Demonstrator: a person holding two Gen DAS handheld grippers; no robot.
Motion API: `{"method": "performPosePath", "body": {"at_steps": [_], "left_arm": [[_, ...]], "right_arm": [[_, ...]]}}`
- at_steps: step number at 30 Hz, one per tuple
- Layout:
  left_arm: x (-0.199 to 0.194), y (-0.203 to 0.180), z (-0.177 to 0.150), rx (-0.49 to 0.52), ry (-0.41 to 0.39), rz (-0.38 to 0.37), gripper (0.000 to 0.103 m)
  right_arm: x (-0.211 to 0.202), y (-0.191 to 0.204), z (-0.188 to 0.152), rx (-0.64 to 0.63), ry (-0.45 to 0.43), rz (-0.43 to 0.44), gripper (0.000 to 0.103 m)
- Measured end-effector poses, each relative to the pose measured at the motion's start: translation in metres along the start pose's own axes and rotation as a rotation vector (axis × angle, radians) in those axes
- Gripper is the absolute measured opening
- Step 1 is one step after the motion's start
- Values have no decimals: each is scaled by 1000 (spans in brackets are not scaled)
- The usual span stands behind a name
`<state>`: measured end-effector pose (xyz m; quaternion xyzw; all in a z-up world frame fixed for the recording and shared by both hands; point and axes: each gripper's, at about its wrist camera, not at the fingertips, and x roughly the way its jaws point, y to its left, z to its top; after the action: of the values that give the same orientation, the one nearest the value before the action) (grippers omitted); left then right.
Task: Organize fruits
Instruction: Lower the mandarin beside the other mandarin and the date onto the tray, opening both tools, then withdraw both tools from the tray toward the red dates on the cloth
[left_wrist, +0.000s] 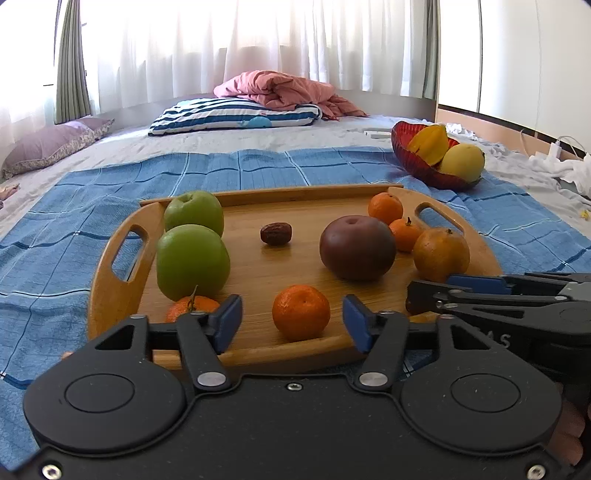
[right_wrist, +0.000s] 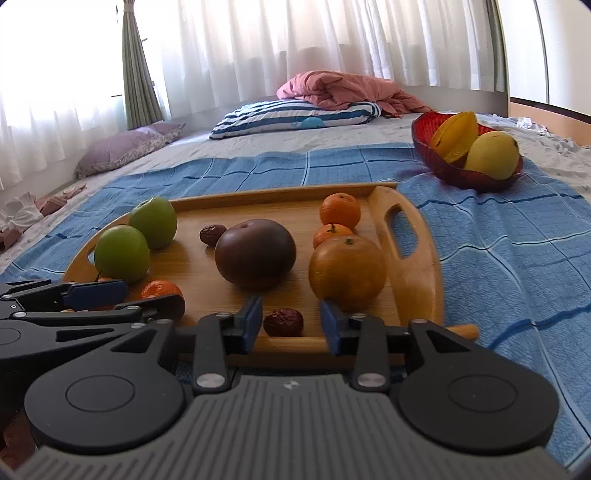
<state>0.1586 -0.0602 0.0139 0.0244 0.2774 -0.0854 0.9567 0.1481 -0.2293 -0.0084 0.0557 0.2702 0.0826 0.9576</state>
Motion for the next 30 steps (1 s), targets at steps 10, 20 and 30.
{"method": "performPosePath", "body": {"at_steps": [10, 20, 30], "left_arm": [[-30, -6, -10, 10, -20, -19, 90], [-49, -7, -31, -7, -8, -20, 97], [-54, -2, -49, -31, 22, -17, 99]], "right_arm": [[-32, -12, -10, 4, -46, -15, 73], [-47, -9, -31, -92, -54, -34, 83], [-44, 0, -48, -160, -50, -45, 89]]}}
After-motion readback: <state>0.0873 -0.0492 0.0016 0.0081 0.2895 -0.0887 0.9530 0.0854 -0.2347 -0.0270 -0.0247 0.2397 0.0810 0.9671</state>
